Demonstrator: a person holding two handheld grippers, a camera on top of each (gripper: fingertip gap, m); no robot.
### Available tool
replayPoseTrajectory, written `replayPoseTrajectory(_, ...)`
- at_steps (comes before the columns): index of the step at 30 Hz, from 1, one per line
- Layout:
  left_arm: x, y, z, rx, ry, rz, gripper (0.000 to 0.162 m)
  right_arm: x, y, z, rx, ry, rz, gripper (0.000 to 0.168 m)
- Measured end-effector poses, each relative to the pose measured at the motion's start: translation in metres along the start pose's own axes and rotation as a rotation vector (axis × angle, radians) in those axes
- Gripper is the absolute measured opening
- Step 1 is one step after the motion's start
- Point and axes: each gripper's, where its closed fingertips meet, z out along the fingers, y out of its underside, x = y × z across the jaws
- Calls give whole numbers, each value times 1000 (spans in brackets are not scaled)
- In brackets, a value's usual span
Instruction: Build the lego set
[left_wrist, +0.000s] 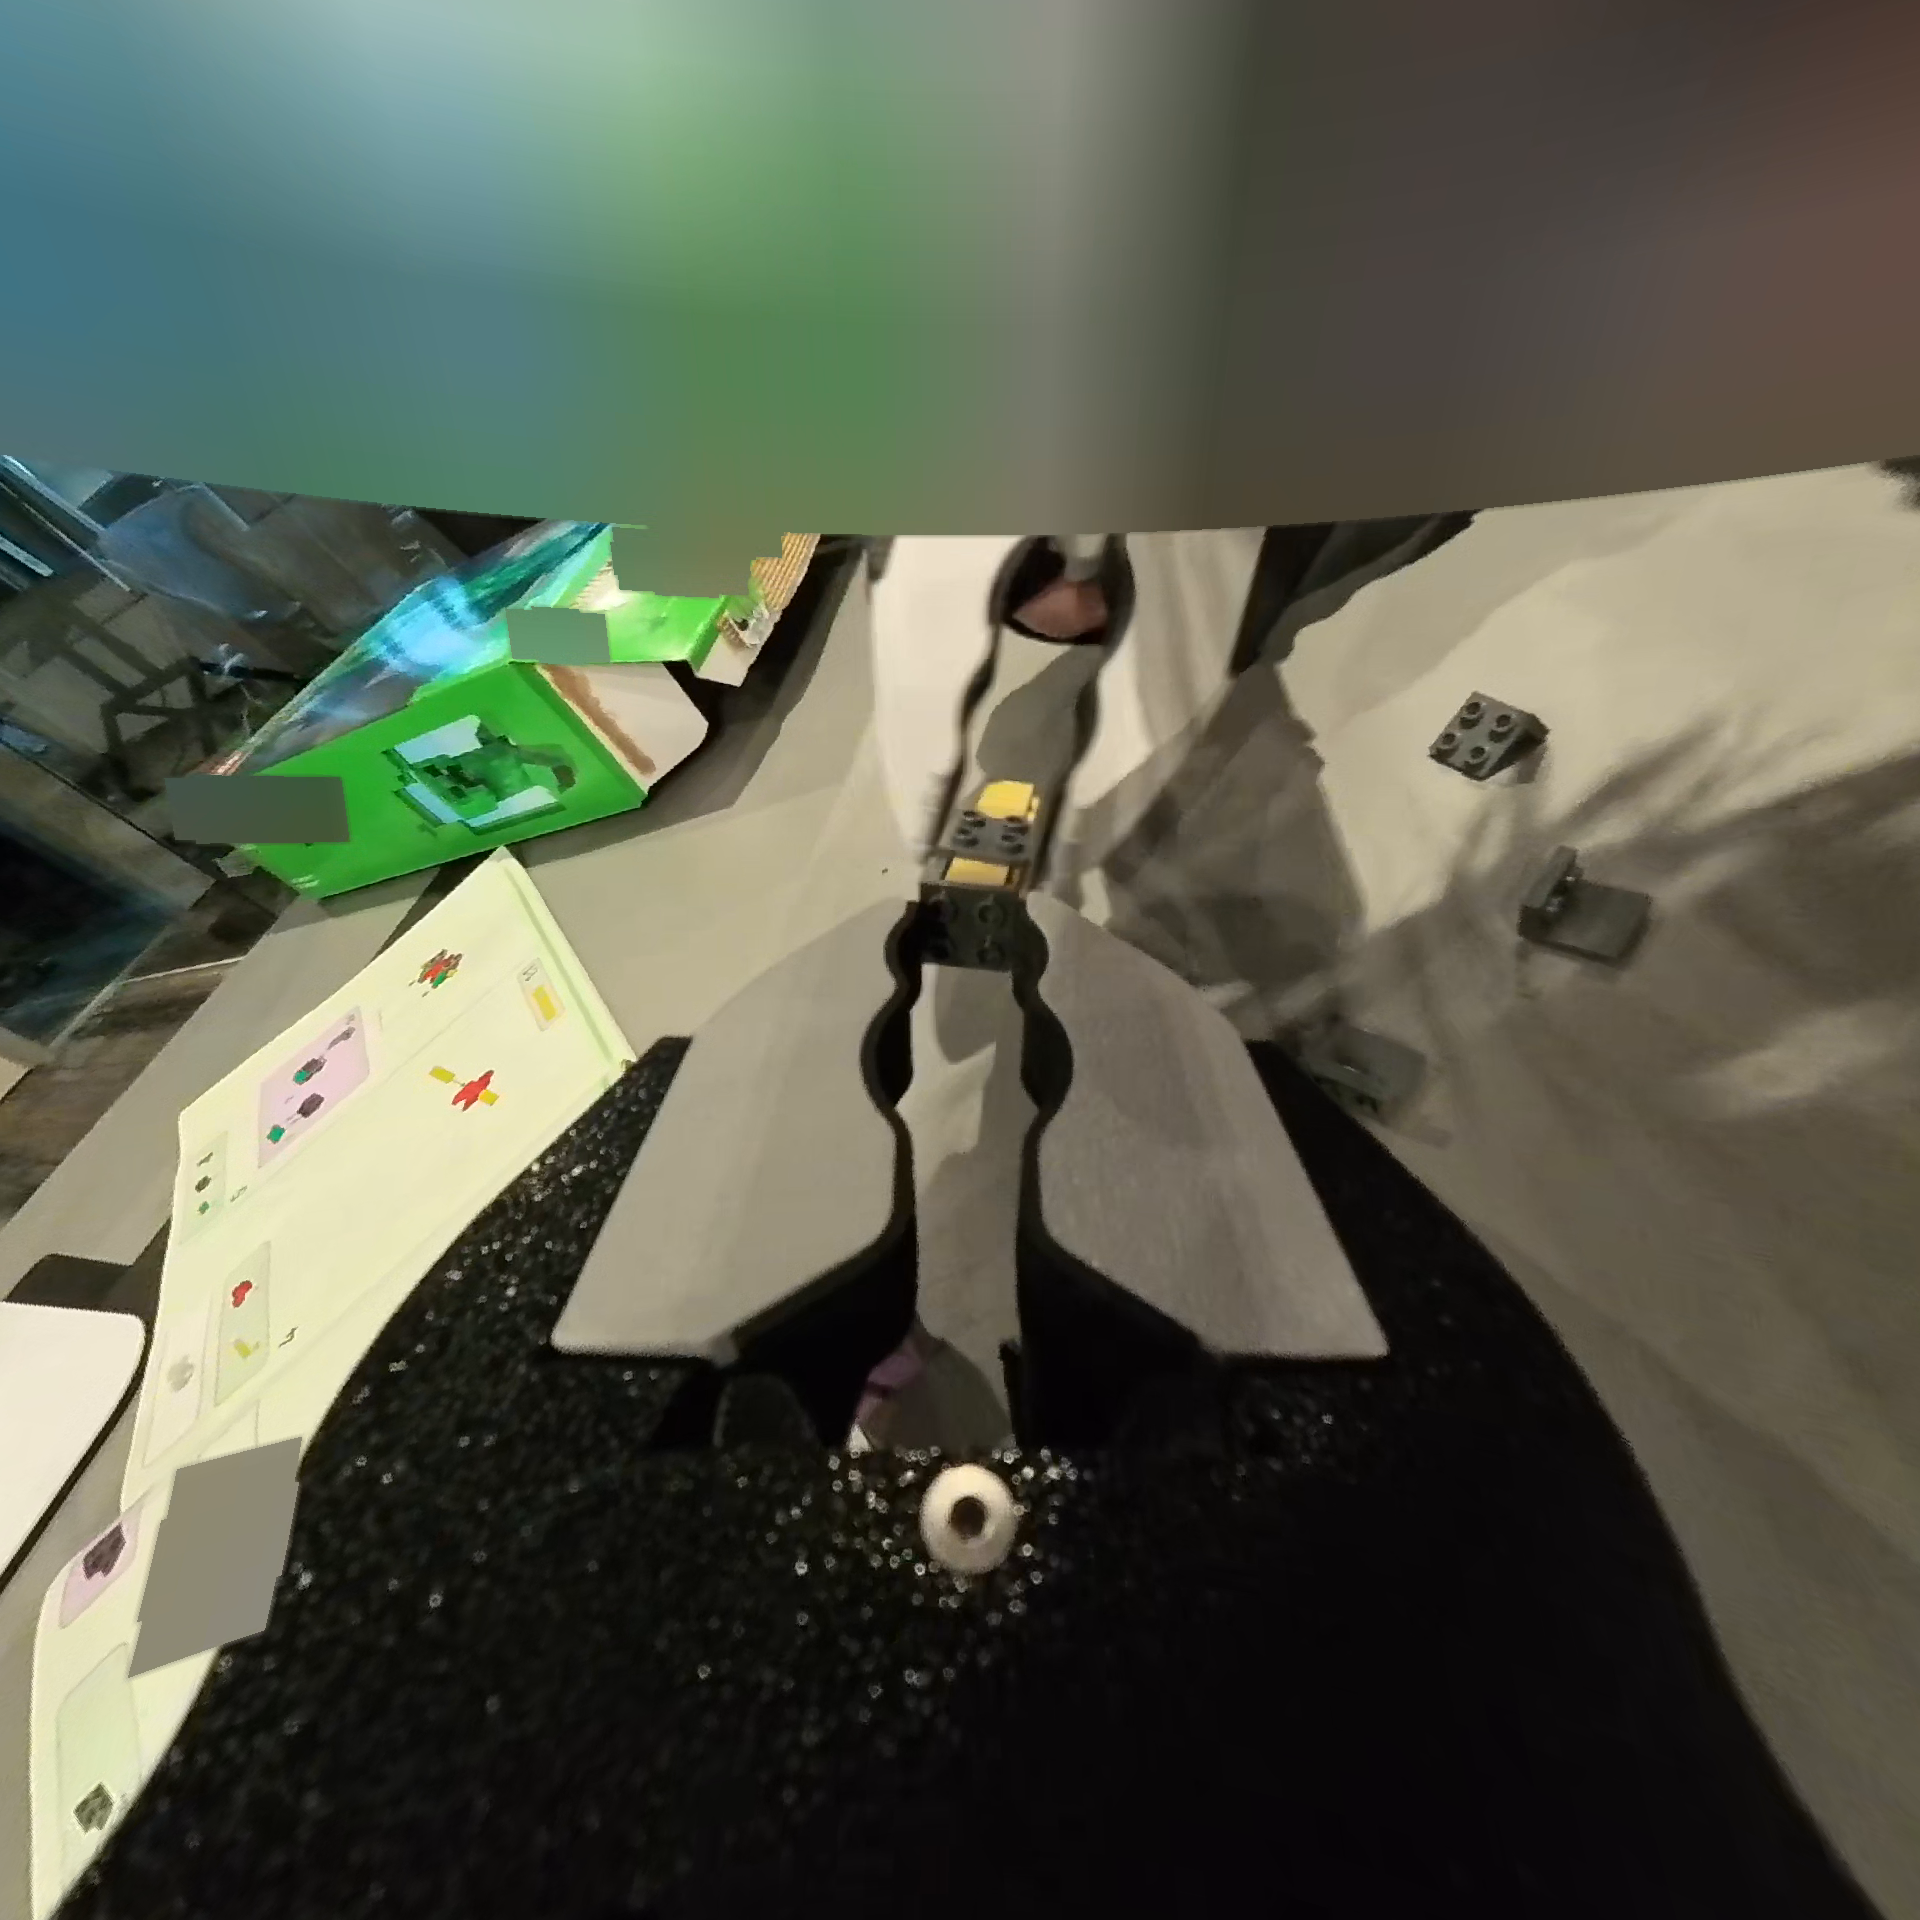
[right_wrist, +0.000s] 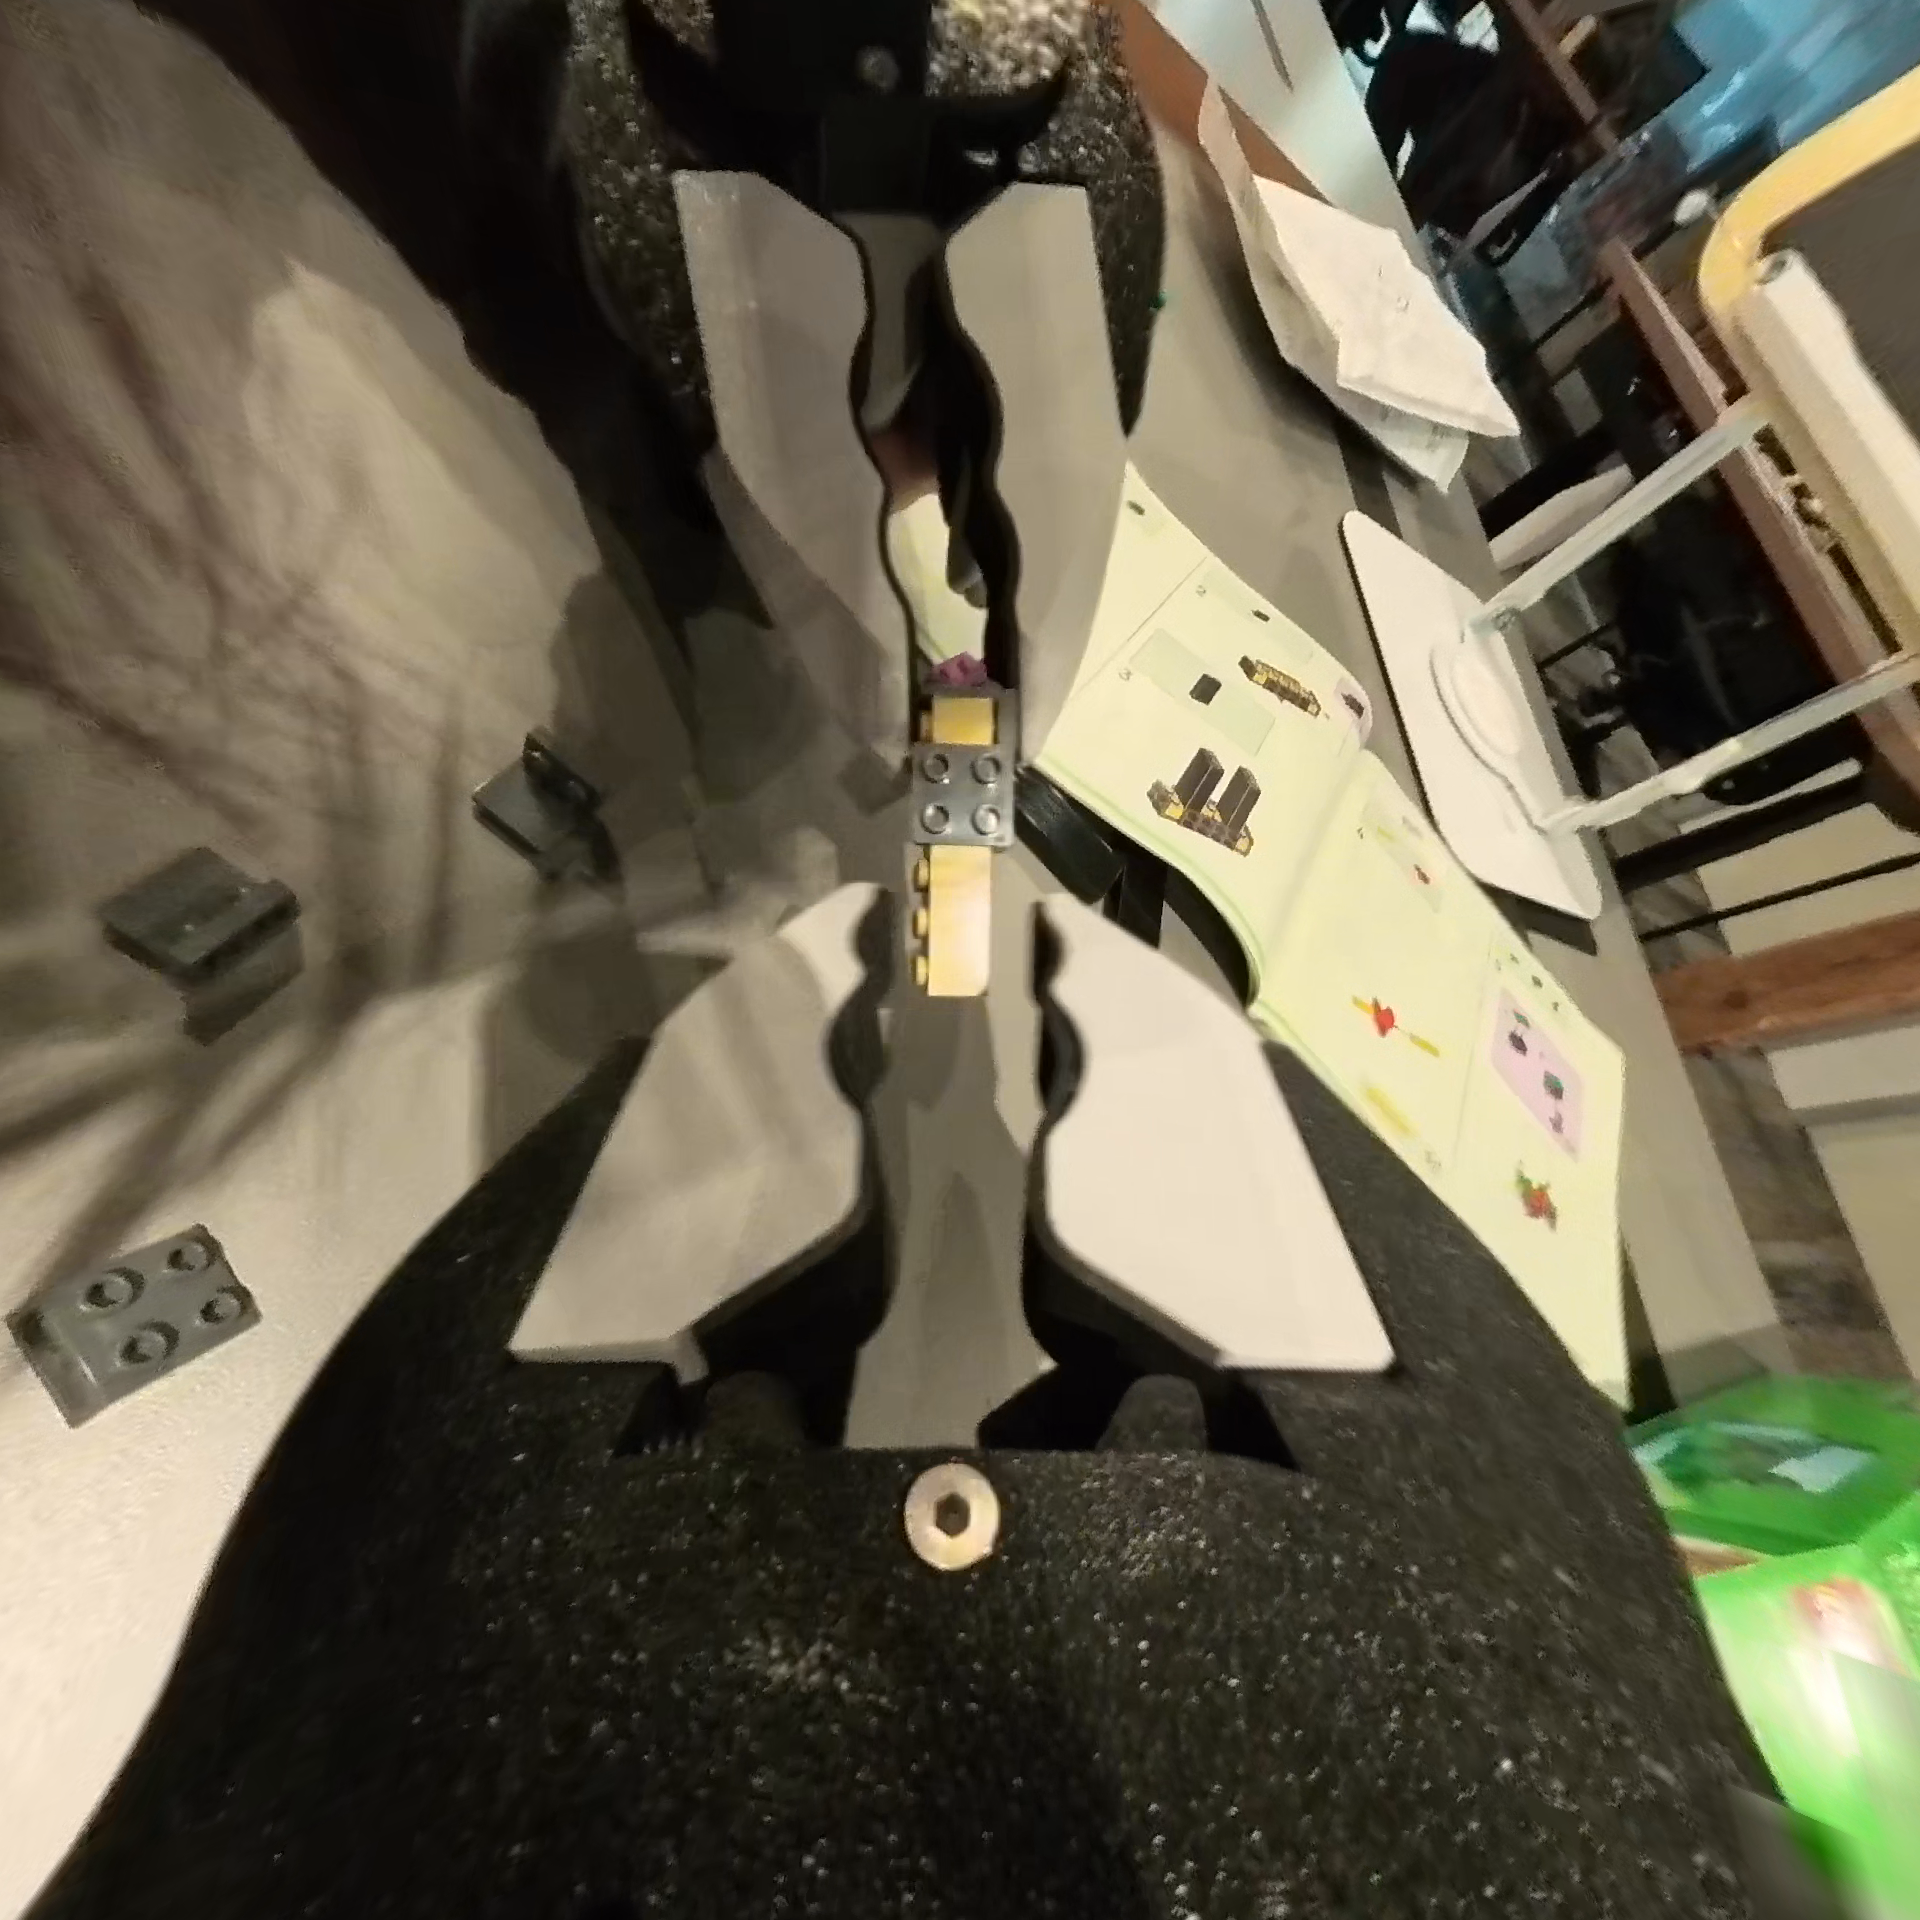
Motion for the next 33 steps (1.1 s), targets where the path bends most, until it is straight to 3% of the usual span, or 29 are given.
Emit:
replayPoseTrajectory(2,0,0,0,2,-2,-1,16,-1,0,0,-1,15,-35,13)
replayPoseTrajectory(16,8,0,-4,19,65,44,16,-10,-2,1,-1,-110,68,12)
replayPoseTrajectory(33,6,5,-1,-16,-6,128,23,-13,1,3,0,-156,138,12)
